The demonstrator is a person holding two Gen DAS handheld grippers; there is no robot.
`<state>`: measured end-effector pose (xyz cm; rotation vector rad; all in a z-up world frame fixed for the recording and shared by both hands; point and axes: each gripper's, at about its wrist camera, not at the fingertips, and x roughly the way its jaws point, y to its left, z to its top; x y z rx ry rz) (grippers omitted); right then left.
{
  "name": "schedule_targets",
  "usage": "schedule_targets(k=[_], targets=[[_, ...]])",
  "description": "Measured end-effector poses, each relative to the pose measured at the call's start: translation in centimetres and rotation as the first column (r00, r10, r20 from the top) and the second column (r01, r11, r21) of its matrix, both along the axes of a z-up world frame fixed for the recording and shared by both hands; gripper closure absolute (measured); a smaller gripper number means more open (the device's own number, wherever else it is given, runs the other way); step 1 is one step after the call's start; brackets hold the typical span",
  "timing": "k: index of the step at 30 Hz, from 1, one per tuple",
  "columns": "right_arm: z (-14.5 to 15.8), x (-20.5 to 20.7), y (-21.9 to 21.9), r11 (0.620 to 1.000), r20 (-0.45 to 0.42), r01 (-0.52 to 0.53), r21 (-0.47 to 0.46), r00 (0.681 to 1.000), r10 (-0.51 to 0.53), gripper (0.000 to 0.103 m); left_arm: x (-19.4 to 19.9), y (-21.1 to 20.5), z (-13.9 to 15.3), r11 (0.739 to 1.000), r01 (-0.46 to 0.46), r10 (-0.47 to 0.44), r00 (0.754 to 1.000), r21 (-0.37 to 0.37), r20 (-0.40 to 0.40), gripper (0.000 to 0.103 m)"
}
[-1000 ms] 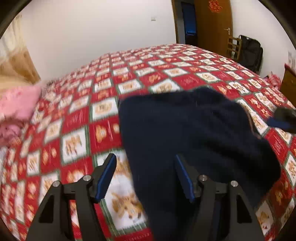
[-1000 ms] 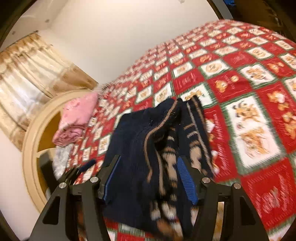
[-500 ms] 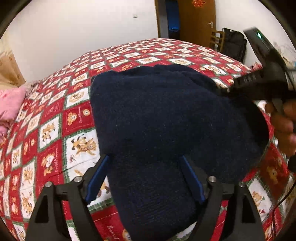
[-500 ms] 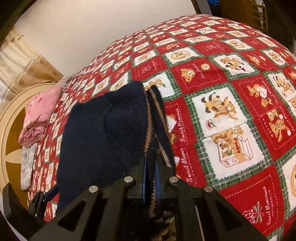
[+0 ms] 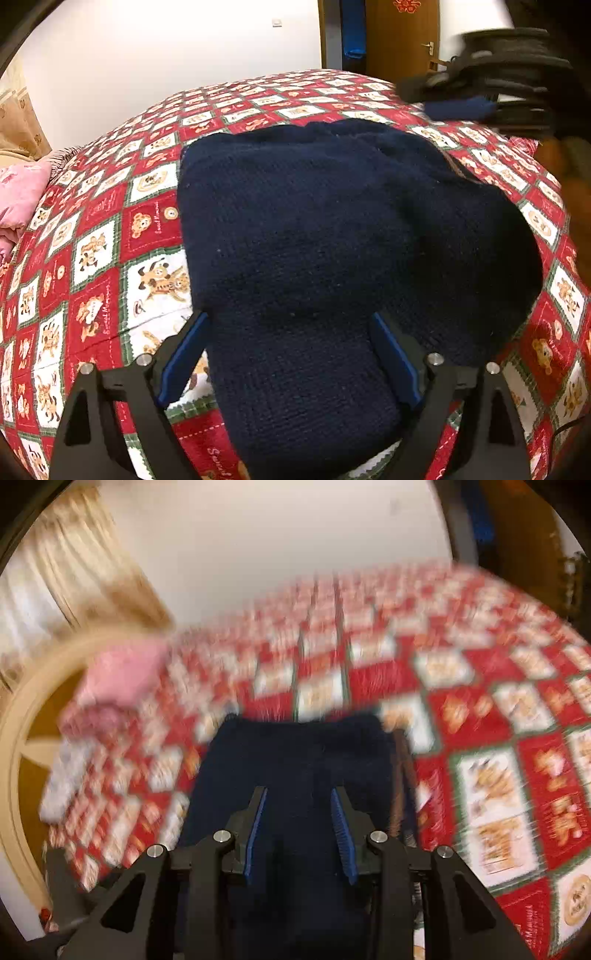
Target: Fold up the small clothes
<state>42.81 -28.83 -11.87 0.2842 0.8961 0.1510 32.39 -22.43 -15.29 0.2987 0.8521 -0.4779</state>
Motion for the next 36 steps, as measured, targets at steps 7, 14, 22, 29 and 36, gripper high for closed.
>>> schedule_targets(k=[7,14,22,29,36], targets=[[-2.0,-0.7,-2.8,0.998,0.006,0.049,-0.027,0.999,-0.049,0.063,2.0,4.0,2.4,0.990,-0.076,0.080,0.997,-0.120,0.021,0.011],[-2.8,-2.5,-6.0,0.988,-0.037,0.087,0.130,0.996,-0.082,0.026,7.5,6.2,0.6,0.957,-0.154,0.114,0.979,-0.245,-0.168,0.009],[-6.9,-1.3,-6.3,0.962,-0.074,0.069,0.264,0.996,-0.051,0.026,9.5,5.1,-0.9,0.921,-0.162,0.061,0.959,-0.356,-0.278,0.009],[-7.5,-0.5,-5.1,0.953,-0.047,-0.005,0.303,0.999,0.020,0.053,10.2,4.3,-2.0,0.888,-0.165,0.015,0.944,-0.428,-0.331,0.027],[-5.4,-2.0,-3.0,0.974,0.022,0.000,0.227,1.000,-0.005,0.065,8.2,3.2,0.8,0.932,-0.143,0.075,0.975,-0.333,-0.210,0.067]])
